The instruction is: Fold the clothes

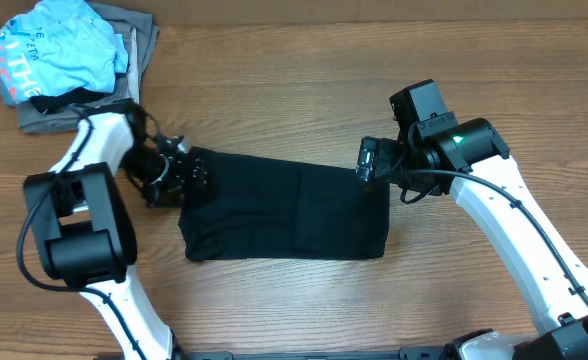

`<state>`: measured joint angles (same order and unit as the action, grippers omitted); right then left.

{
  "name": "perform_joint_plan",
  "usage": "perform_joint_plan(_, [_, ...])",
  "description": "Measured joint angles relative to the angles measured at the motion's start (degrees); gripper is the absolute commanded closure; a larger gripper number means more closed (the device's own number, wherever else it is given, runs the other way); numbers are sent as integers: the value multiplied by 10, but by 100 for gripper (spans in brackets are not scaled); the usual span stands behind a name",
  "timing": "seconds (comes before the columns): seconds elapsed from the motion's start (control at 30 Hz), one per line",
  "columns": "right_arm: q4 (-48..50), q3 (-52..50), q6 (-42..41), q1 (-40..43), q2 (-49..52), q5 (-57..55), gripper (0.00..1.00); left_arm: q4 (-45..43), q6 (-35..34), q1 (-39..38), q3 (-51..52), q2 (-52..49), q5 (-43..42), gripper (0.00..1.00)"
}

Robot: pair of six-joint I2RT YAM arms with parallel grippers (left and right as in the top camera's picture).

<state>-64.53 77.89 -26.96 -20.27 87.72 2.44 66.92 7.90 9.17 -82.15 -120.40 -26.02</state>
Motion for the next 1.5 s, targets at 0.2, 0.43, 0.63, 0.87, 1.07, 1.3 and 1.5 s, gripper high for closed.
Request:
perform_joint_plan(0.2, [-4,0,0,0,0,-2,0,-12,-2,-29,13,-1,-1,69])
perform_joint_plan(0.43, [-6,0,0,0,0,-1,0,-10,-62,-28,15,-1,45,96])
perform_joint_plan(0.63, [-4,-2,0,0,0,-2,0,30,-134,-28,-3,-1,134,96])
perform_joint_plan(0.87, [25,-33,0,0,0,-2,0,145,-207,-28,-136,-6,256,96])
perform_joint_plan(1.07, [105,-87,0,0,14,28,0,220,-243,-37,-262,-6,282,96])
perform_joint_plan(1.3, [183,-150,0,0,27,68,0,255,-252,-111,-315,-6,254,96])
perform_joint_plan(1.5, [196,-175,0,0,34,86,0,252,-261,-221,-316,-6,231,96])
